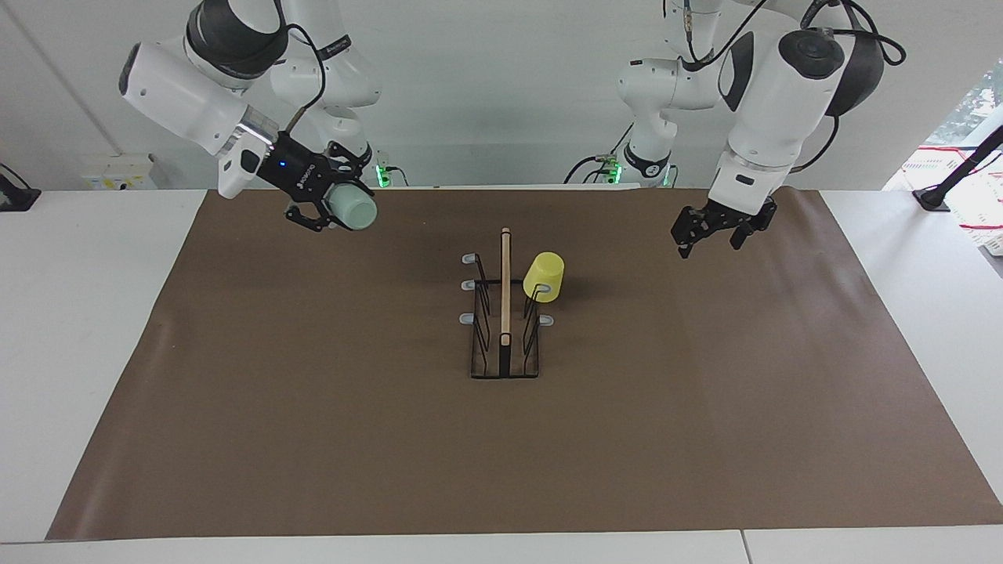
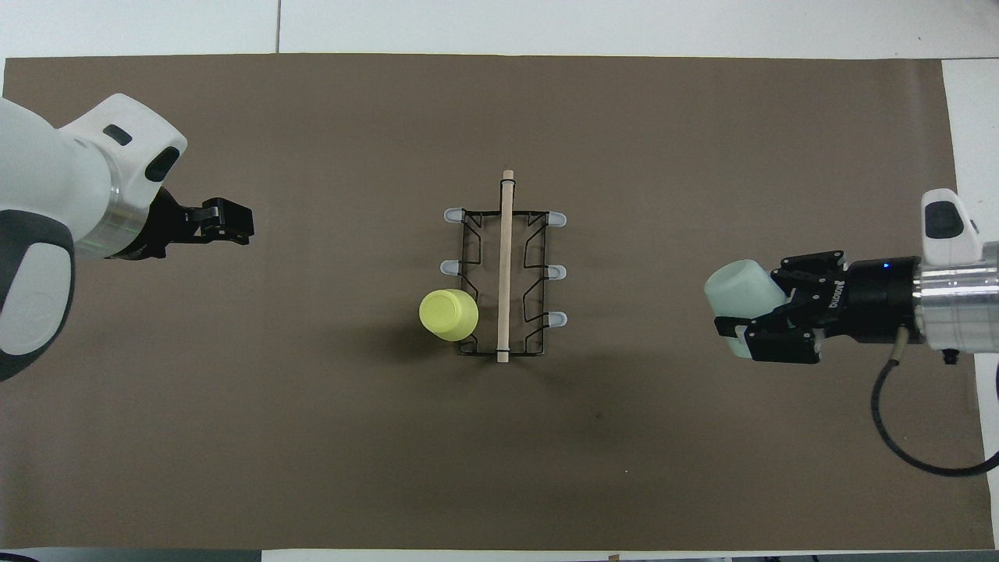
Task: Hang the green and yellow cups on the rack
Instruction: 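Release the yellow cup with the left gripper while the right gripper carries the green cup, then lower the green cup onto a rack peg with the right gripper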
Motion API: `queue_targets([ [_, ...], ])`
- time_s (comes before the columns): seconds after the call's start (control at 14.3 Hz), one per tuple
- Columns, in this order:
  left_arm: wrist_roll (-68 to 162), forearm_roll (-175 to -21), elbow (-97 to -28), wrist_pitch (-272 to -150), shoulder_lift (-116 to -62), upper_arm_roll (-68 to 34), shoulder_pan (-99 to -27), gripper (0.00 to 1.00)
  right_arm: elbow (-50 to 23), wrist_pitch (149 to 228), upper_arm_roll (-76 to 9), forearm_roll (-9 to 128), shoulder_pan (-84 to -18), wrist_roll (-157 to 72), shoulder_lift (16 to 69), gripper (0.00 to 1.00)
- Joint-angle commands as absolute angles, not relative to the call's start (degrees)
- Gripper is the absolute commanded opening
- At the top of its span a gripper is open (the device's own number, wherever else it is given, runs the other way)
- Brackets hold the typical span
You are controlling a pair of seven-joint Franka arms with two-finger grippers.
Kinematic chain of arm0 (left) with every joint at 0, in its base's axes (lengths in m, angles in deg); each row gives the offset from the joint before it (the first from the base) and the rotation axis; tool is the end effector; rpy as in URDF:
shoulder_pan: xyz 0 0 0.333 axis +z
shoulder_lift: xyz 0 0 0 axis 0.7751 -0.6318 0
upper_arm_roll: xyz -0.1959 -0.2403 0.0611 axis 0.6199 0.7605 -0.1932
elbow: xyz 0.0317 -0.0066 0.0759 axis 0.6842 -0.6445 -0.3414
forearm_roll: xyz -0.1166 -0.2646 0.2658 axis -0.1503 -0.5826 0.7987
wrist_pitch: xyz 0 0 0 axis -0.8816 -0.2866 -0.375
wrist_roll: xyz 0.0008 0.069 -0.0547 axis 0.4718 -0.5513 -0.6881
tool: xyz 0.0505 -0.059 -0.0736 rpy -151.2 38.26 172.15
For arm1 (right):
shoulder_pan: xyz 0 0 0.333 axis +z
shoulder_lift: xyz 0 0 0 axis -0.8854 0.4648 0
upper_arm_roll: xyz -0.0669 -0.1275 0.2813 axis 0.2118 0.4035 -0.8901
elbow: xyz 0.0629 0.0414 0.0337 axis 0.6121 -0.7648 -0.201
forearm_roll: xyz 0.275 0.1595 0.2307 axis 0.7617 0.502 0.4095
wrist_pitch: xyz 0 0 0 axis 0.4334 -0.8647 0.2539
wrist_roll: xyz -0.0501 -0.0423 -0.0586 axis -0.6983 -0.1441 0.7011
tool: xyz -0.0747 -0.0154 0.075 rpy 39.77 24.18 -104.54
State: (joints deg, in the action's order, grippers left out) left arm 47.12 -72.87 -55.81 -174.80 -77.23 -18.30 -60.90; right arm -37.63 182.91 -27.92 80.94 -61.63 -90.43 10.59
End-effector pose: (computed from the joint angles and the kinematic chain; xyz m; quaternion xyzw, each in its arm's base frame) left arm 0.5449 -0.1171 0.5581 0.9995 0.0281 0.0151 0.0010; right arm 0.4726 0.0742 0.5156 -0.8627 -0.3027 -0.1868 0.3594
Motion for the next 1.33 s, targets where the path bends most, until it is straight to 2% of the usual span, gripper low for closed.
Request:
queue_targets([
  [0.0,53.46,-75.13,-56.43,-173.59,-75.34,-18.07,-57.33,1.0,-44.67,195.56,-27.93,91.78,-53.63,-93.92,6.54,0.0],
  [0.21,60.22,-75.13,-53.18,-168.4,-75.52,-18.78,-55.05,1.0,-47.31,206.47,-28.02,111.25,-45.8,-103.88,8.29,0.0],
  [0.35,62.61,-75.13,-51.69,-166.03,-75.6,-18.87,-53.98,1.0,-49.16,208.79,-28.02,131.19,-42.71,-125.38,12.06,0.0],
  [0.42,62.88,-74.96,-49.85,-164.1,-76.13,-19.04,-53.89,1.0,-50.04,209.49,-28.02,136.94,-41.4,-130.35,12.52,0.0],
  [0.56,64.63,-74.61,-48.34,-162.5,-76.83,-19.39,-53.37,1.0,-50.92,212.56,-28.02,140.15,-37.88,-132.76,12.52,0.0],
  [0.77,68.76,-74.6,-49.21,-162.76,-76.57,-19.39,-53.19,1.0,-50.4,207.75,-28.02,147.69,-38.48,-145.06,17.96,0.0],
  [1.26,68.77,-74.6,-49.48,-164.51,-76.66,-19.39,-53.19,1.0,-50.48,208.0,-28.02,148.68,-39.19,-149.3,19.99,0.0],
])
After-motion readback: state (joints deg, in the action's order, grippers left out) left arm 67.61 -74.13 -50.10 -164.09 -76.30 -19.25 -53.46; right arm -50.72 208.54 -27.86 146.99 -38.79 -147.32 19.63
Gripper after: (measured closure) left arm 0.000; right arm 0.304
